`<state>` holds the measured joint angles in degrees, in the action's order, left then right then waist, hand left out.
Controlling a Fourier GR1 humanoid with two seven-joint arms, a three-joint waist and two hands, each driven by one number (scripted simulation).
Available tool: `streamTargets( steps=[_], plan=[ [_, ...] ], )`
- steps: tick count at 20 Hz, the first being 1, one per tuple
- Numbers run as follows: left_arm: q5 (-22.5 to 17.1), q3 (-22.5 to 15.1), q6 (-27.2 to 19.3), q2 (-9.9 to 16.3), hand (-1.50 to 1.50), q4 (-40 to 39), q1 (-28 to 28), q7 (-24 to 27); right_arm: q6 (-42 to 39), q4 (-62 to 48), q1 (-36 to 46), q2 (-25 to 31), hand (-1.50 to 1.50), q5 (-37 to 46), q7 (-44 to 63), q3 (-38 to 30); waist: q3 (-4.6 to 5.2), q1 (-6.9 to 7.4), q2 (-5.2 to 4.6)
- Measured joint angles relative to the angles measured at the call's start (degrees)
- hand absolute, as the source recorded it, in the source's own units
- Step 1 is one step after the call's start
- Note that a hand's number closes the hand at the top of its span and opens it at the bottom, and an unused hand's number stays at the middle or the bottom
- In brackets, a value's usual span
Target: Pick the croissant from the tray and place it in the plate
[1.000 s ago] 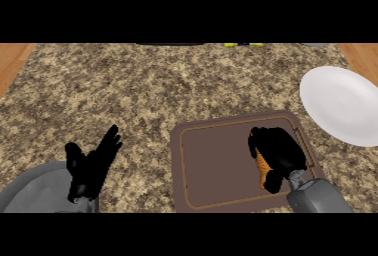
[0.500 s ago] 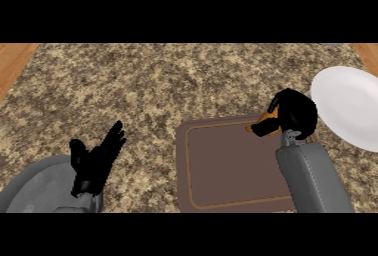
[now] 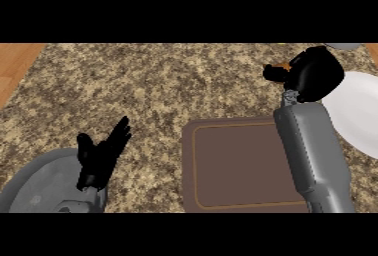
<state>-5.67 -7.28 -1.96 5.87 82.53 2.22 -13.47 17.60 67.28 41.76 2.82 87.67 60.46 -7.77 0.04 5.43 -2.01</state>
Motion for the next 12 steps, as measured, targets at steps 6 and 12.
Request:
streamTargets(
  steps=[6, 12],
  plan=[
    [0.2, 0.1, -0.2, -0.4, 0.0, -0.9, -0.3, 1.1, 10.3, -4.4, 3.7, 0.2, 1.5, 8.2, 2.0, -6.7, -0.1, -0.56, 0.08],
    [-0.3, 1.1, -0.2, 0.0, 0.0, -0.9, -0.5, 0.9, 22.3, -7.3, 2.9, -0.1, 1.5, 13.5, 1.0, -13.6, -0.18, -1.73, 0.47]
  ],
)
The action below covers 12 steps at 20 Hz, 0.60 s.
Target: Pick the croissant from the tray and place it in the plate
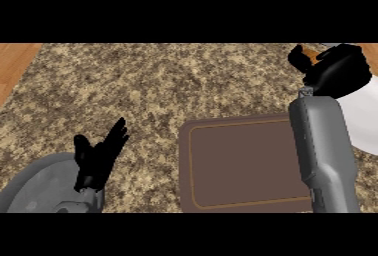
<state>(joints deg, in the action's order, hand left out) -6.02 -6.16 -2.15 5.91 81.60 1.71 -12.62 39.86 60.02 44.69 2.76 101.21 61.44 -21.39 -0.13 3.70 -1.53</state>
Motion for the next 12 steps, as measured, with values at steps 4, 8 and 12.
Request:
streamTargets(
  steps=[4, 8, 12],
  plan=[
    [0.4, -0.1, -0.7, -0.4, 0.0, 0.0, -0.5, 0.1, 6.8, -4.0, -1.3, 1.5, 1.5, 3.3, -0.9, -5.1, 0.0, -0.69, 0.24],
    [0.3, 0.5, -0.7, -0.4, 0.0, -0.6, -0.4, 0.7, 12.0, -7.4, -2.3, 4.3, 1.5, 5.8, -1.0, -10.5, -0.02, -1.29, 0.41],
    [0.4, 0.4, -0.7, -0.4, 0.0, 0.2, -1.3, 0.6, 17.1, -12.4, -2.7, 8.4, 1.5, 3.9, -0.9, -14.8, -0.07, -1.49, 0.58]
  ],
)
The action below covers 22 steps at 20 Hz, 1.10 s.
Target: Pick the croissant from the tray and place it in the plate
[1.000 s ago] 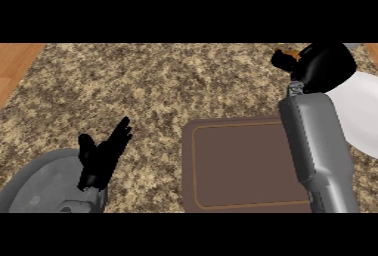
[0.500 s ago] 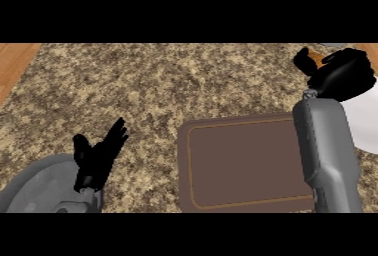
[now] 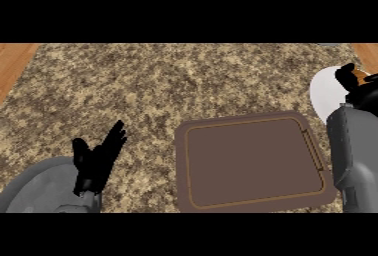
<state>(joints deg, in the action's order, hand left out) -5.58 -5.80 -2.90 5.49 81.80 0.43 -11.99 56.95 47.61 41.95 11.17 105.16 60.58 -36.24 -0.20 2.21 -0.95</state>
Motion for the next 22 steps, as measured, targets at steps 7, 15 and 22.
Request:
streamTargets(
  steps=[7, 15, 22],
  plan=[
    [-0.1, 0.0, 0.0, -0.1, 0.0, 1.0, -0.6, -1.1, 8.7, -12.1, -0.1, 8.2, 1.5, -7.7, -5.3, -3.5, 0.0, -0.26, 0.12],
    [0.0, 0.7, 0.2, -0.1, 0.0, -0.6, 0.2, 0.0, 6.8, -24.3, 1.4, 14.1, -1.5, -23.4, -11.1, -7.3, -0.18, -0.49, 0.09],
    [-0.3, 0.8, 0.6, -0.2, 0.0, -0.4, -0.1, 0.2, 4.7, -25.6, 1.5, 14.6, -1.5, -38.8, -27.9, -10.3, -0.4, -0.46, 0.08]
  ],
)
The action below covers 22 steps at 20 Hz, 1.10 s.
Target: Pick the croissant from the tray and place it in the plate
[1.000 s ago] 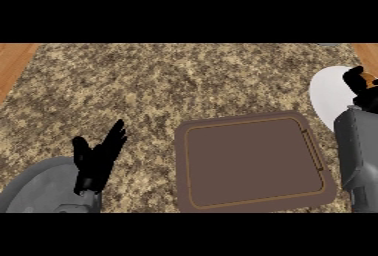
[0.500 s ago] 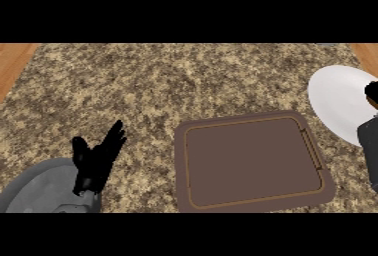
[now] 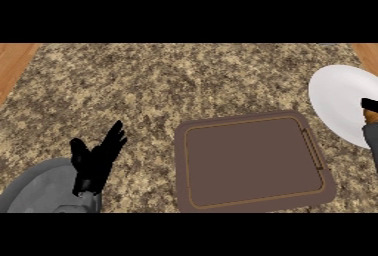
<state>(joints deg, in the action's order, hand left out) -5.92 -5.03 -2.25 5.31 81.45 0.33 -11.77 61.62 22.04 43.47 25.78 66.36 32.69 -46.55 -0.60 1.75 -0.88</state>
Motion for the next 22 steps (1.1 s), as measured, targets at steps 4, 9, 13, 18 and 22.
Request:
streamTargets(
  steps=[4, 9, 13, 18, 22],
  plan=[
    [0.0, 0.0, -0.2, -0.1, 0.0, 0.4, -0.4, -0.4, 1.0, 4.3, -0.4, -0.7, -1.5, -8.1, -10.6, -1.2, -0.04, -0.02, 0.07],
    [0.1, 0.2, -0.5, -0.2, 0.0, 0.3, -0.8, -0.1, 1.9, 11.7, -2.9, -3.0, -1.5, -20.8, -22.9, -3.4, 0.01, -0.53, 0.28],
    [-0.2, 0.7, 0.1, 0.2, 0.0, 0.2, -1.0, 0.2, -1.8, 18.1, -6.7, -5.3, -1.5, -33.1, -32.6, -5.2, 0.16, -1.08, 0.52],
    [-0.6, 1.6, 0.2, 0.5, 0.0, 0.1, -1.3, 0.0, -11.0, 26.9, -13.5, -11.1, -1.5, -45.4, -43.3, -5.8, 0.36, -1.86, 0.94],
    [0.2, 1.1, -0.2, -0.1, 0.0, 0.6, -2.4, 1.1, -16.9, 32.6, -19.7, -15.5, -1.5, -50.5, -47.2, -4.1, 0.44, -2.02, 1.08]
  ],
)
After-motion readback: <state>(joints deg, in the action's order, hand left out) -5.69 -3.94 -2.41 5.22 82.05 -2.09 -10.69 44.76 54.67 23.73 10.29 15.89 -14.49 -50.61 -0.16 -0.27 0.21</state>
